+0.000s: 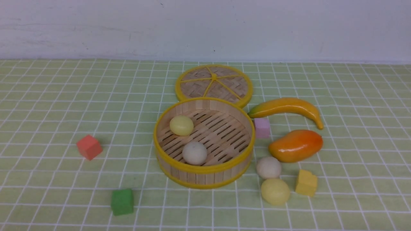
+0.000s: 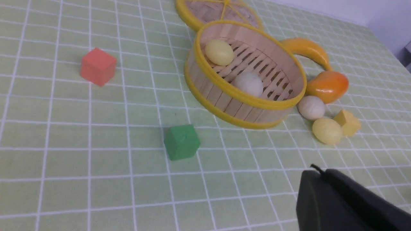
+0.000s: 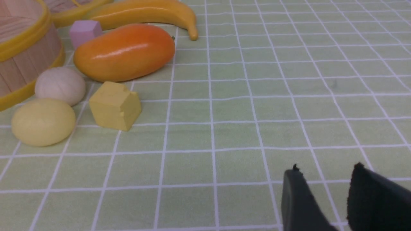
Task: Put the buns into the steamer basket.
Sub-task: Use the right arm to grab a steamed stuffed bun
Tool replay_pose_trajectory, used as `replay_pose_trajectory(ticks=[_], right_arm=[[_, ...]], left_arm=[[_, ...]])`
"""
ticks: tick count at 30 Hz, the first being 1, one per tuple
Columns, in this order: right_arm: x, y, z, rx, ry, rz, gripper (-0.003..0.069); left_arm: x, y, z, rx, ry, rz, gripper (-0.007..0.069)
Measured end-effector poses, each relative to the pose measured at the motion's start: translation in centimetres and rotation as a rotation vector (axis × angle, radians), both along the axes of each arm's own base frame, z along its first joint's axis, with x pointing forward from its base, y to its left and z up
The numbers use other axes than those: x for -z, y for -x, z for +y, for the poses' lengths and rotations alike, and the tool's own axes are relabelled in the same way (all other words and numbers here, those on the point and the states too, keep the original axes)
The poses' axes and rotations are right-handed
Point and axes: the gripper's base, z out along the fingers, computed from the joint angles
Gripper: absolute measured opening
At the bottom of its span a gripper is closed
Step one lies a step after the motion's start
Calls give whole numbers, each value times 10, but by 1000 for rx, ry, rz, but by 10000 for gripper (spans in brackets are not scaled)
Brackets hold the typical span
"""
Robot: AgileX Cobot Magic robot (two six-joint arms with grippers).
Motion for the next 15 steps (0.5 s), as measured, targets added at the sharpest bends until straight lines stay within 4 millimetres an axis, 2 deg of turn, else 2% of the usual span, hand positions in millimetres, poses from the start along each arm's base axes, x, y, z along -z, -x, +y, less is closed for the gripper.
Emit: replay_pose_trajectory(ticks=[5,15], right_arm=[[0,0,0,0,0,0,241],[0,0,0,0,-1,0,241]], left_arm=[[10,9,4,-3,51,-104,-13],[15,10,9,-34,-18,-92,-13]])
